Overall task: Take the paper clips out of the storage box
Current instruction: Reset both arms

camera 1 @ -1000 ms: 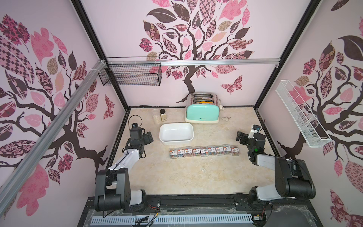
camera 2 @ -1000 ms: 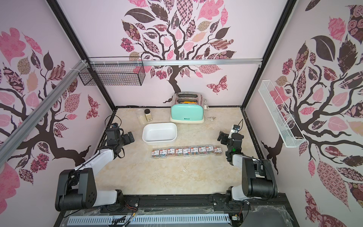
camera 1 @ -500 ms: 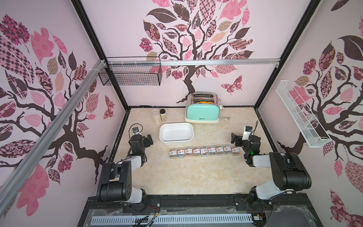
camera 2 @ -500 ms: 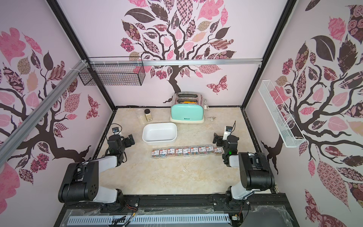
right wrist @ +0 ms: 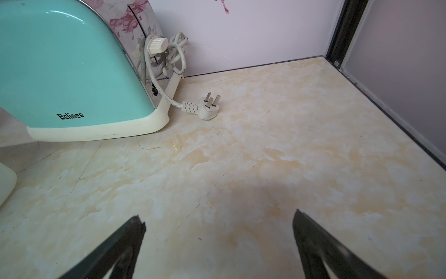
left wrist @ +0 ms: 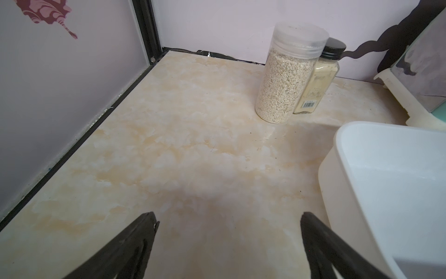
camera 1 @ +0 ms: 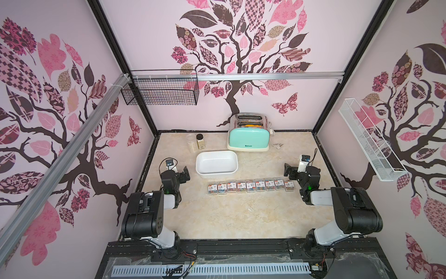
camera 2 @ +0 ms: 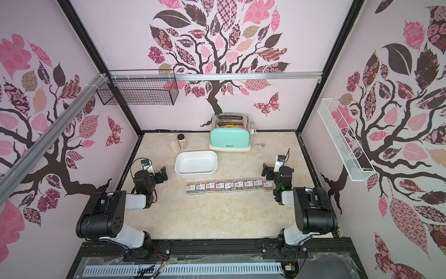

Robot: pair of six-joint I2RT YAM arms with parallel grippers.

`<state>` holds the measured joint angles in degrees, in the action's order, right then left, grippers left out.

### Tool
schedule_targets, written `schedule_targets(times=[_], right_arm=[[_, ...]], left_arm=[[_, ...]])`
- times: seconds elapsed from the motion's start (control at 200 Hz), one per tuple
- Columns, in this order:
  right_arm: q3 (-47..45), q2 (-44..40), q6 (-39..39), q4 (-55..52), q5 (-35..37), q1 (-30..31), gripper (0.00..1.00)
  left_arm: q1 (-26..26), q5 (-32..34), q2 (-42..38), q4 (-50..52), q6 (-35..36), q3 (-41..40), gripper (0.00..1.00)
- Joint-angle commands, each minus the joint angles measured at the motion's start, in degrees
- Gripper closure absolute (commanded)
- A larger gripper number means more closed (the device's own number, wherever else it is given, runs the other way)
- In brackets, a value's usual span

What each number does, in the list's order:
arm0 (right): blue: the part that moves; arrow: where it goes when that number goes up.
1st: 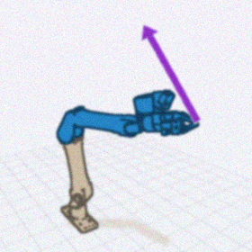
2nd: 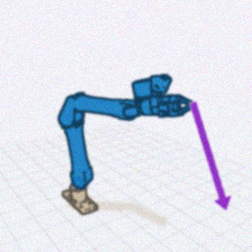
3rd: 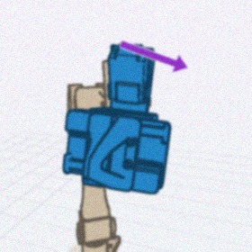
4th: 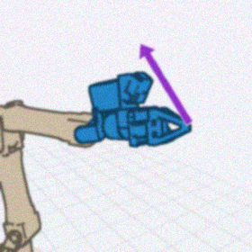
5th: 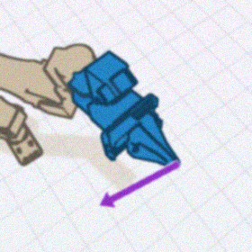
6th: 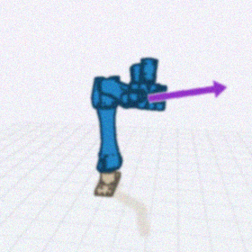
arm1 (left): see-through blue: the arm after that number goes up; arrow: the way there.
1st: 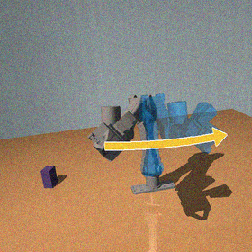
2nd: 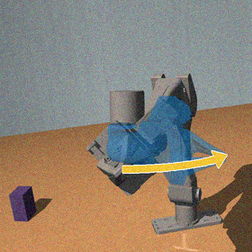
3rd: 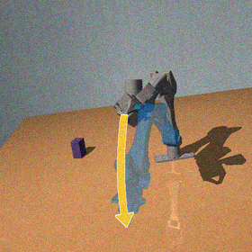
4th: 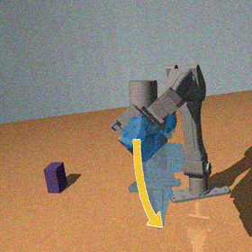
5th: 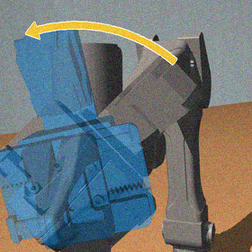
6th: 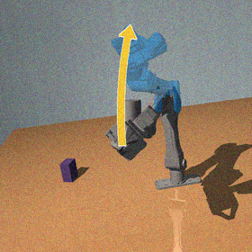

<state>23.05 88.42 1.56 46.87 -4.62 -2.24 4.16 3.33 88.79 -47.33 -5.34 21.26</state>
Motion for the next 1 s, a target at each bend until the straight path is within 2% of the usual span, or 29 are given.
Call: schedule_targets(times=[0.0, 0.995], right_arm=[[0.3, 0.3, 0.5, 1.0, 0.4, 0.3, 0.01], [0.6, 0.3, 0.7, 0.7, 1.2, 0.7, 0.01]], left_arm=[[-0.5, -0.6, 0.3, -3.5, 1.4, 0.0, 0.02], [-3.1, 2.9, 0.4, -1.9, 3.3, 1.0, 0.02]])
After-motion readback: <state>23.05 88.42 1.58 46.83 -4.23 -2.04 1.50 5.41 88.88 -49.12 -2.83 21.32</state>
